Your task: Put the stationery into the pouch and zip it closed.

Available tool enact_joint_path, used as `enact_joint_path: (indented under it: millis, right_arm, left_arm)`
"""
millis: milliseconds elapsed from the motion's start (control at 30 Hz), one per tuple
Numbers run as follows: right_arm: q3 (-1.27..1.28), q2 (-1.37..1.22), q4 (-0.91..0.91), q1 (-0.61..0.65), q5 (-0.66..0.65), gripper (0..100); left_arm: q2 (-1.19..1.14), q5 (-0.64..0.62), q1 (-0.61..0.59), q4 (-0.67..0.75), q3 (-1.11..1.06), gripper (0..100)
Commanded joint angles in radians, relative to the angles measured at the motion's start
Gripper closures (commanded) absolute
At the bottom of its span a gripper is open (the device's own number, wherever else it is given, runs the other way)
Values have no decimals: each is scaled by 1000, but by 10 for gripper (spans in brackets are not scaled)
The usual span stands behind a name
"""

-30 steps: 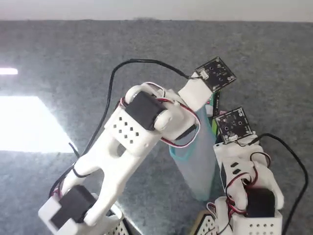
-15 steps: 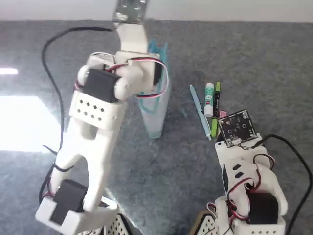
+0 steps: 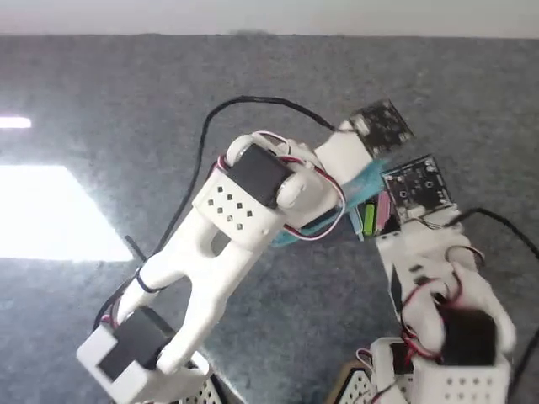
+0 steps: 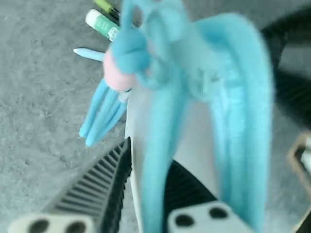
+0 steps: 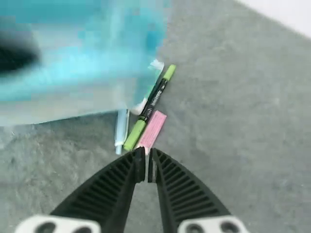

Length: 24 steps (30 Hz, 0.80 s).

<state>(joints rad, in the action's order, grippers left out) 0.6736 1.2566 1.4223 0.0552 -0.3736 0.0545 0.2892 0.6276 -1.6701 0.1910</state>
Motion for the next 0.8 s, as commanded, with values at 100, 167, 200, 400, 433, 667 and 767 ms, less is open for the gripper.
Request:
enact_joint_path:
  millis: [100,167,200,400,433,667,767]
  right_arm:
    - [-338,7,223,-18,-121,868]
    - [-399,-21,255,-16,-103,828]
    - [-419,-45,260,-16,-75,816]
    - [-468,-249,239,159,84,827]
    - [-470,-274,228,191,100,825]
    - [-466,-245,216,208,127,826]
    - [-465,-173,208,208,127,826]
  left_arm:
    - [-20,41,-55,-9,-10,991]
    - [-20,41,-66,8,-16,991]
    - [-20,41,-74,18,-24,991]
    - [-8,68,-77,120,-188,990]
    - [-8,64,-72,133,-200,990]
    - [52,-94,-146,140,-68,988]
    - [87,-203,-164,137,13,988]
